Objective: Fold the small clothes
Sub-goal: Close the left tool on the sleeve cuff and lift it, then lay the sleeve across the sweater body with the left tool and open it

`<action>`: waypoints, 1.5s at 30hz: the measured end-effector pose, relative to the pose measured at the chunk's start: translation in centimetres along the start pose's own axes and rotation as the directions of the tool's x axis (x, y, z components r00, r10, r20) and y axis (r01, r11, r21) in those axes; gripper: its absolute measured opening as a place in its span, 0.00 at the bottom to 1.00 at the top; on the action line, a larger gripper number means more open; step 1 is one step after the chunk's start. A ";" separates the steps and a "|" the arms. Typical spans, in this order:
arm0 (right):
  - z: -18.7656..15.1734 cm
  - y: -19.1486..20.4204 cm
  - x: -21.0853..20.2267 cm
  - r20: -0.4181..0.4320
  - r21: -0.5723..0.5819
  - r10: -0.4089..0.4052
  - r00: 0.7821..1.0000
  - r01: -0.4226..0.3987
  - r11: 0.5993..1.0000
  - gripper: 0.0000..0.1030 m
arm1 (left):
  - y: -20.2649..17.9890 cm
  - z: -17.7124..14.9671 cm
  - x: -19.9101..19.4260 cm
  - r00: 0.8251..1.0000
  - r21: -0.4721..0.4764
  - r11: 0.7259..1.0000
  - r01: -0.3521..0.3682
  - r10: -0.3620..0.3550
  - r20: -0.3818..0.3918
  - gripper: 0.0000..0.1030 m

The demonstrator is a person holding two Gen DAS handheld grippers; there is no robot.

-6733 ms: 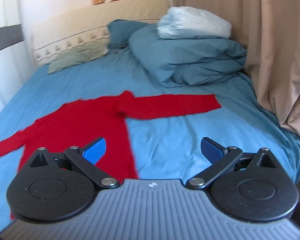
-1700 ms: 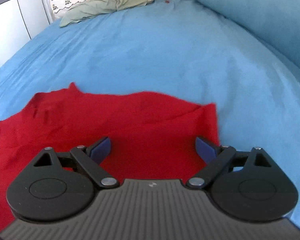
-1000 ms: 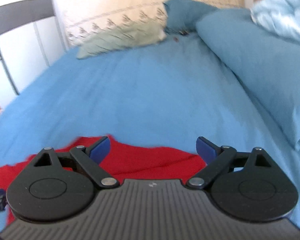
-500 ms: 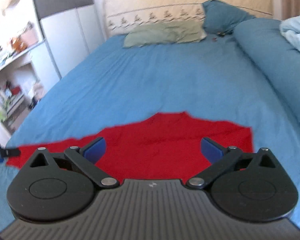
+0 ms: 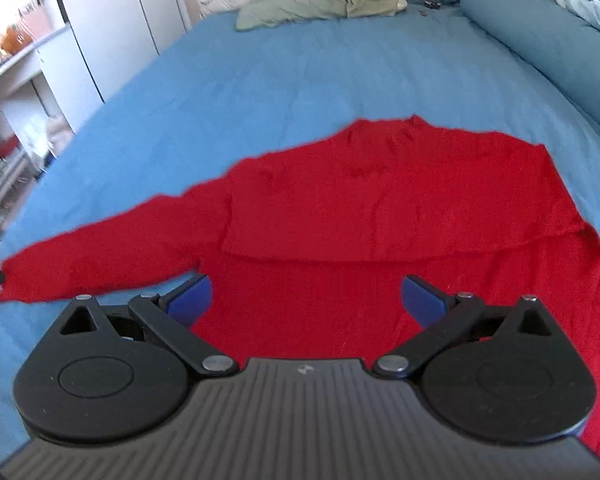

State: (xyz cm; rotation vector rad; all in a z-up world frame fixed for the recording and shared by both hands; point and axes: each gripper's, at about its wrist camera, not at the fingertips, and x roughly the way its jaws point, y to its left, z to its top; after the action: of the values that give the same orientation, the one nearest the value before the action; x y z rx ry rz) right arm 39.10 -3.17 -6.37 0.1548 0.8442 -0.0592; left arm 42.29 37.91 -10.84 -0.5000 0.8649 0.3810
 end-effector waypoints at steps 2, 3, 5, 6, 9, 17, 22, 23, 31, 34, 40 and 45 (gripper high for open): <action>-1.2 0.5 0.7 -0.004 0.003 -0.011 1.000 0.011 1.000 1.00 | 0.6 0.3 2.0 1.000 -0.008 1.000 0.007 -0.007 -0.010 0.58; -1.5 0.8 1.0 -0.004 0.001 -0.018 1.000 0.018 1.000 1.00 | 1.0 0.3 2.6 1.000 -0.012 1.000 0.009 -0.010 -0.014 0.57; -1.9 1.2 1.6 -0.005 0.001 -0.026 1.000 0.026 1.000 1.00 | 1.6 0.3 3.8 1.000 -0.017 1.000 0.008 -0.008 -0.008 0.49; -2.1 1.3 1.9 -0.004 0.003 -0.025 1.000 0.025 1.000 1.00 | 1.7 0.3 4.0 1.000 -0.012 1.000 0.000 0.000 0.001 0.47; -2.0 1.6 2.9 -0.009 0.003 -0.024 1.000 0.024 1.000 1.00 | 1.5 0.3 4.1 1.000 -0.002 1.000 -0.003 0.003 0.031 0.46; -1.8 1.2 4.1 0.002 0.008 -0.022 1.000 0.022 1.000 1.00 | 0.5 1.1 4.8 0.996 0.021 0.998 -0.057 0.055 0.066 0.07; -0.8 -0.6 4.3 0.026 0.031 0.000 1.000 -0.001 1.000 1.00 | -2.3 1.9 2.5 0.989 0.086 0.994 -0.067 0.055 0.140 0.07; -0.5 -1.1 4.2 0.033 0.036 0.002 0.999 -0.003 0.999 1.00 | -3.2 2.1 1.7 0.986 0.106 0.993 -0.061 0.043 0.160 0.07; 3.5 -8.1 0.9 0.102 0.117 -0.006 0.995 -0.006 0.993 1.00 | -18.6 1.3 -6.6 0.954 0.419 0.907 0.042 -0.161 0.254 0.07; 5.3 -11.9 -0.7 0.124 0.137 -0.023 0.992 0.006 0.991 1.00 | -26.3 -1.1 -9.0 0.935 0.533 0.837 0.123 -0.278 0.222 0.07; 7.6 -20.3 -3.0 0.156 0.173 -0.067 0.985 0.039 0.984 1.00 | -38.8 -9.8 -9.0 0.899 0.654 0.701 0.283 -0.431 0.073 0.07; 7.5 -26.7 -2.7 0.151 0.183 -0.085 0.985 0.057 0.981 1.00 | -45.3 -19.2 -4.6 0.910 0.709 0.626 0.325 -0.412 -0.053 0.07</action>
State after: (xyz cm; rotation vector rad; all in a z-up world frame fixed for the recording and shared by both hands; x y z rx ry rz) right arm 39.80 -30.77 -2.48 0.2848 0.6849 -0.2127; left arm 50.69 -10.57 -5.89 0.0808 0.7011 -0.3205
